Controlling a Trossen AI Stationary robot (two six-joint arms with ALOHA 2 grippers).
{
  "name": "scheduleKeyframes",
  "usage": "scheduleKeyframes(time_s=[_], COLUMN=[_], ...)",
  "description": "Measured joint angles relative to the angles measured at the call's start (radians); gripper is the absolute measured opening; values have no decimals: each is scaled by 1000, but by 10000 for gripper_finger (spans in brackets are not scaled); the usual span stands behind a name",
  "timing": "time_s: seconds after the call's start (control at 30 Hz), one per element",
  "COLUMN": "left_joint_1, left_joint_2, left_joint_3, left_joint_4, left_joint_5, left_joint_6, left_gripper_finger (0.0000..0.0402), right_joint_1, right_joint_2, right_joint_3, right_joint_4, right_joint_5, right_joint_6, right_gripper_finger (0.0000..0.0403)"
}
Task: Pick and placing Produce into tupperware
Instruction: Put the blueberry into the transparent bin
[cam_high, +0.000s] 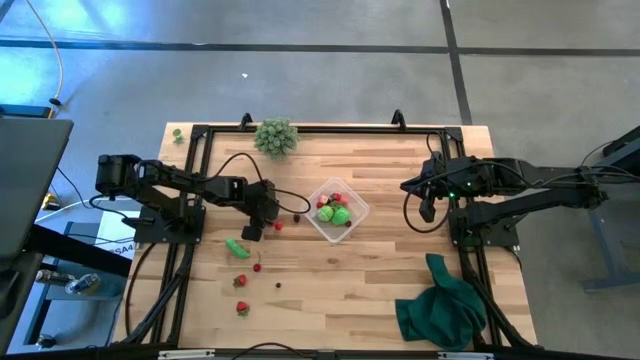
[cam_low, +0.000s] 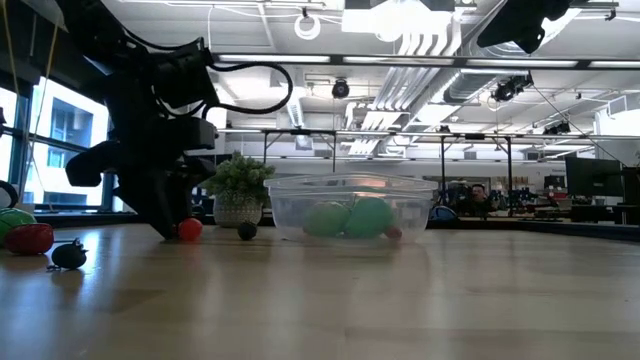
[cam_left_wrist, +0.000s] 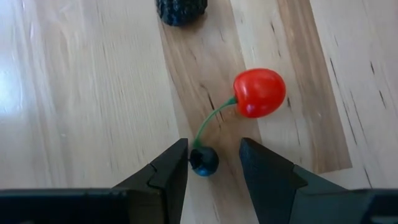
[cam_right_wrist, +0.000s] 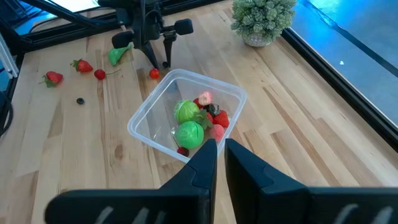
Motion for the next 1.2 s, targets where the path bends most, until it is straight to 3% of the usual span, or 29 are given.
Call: scheduleKeyframes(time_s=[0.43, 0.83, 1.2], left_joint_1=[0, 0, 0], left_joint_2=[1, 2, 2], left_joint_3=[-2, -4, -4], left_joint_4=[-5, 23, 25], left_joint_5=[1, -6, -6], left_joint_6=[-60, -79, -76], left_gripper_finger=[137, 72, 64], right_joint_1=[0, 0, 0], right_joint_2=[0, 0, 0], right_joint_3=[0, 0, 0], right_joint_4=[0, 0, 0], right_joint_5=[0, 0, 0], right_joint_6=[0, 0, 0], right_gripper_finger=[25, 25, 25])
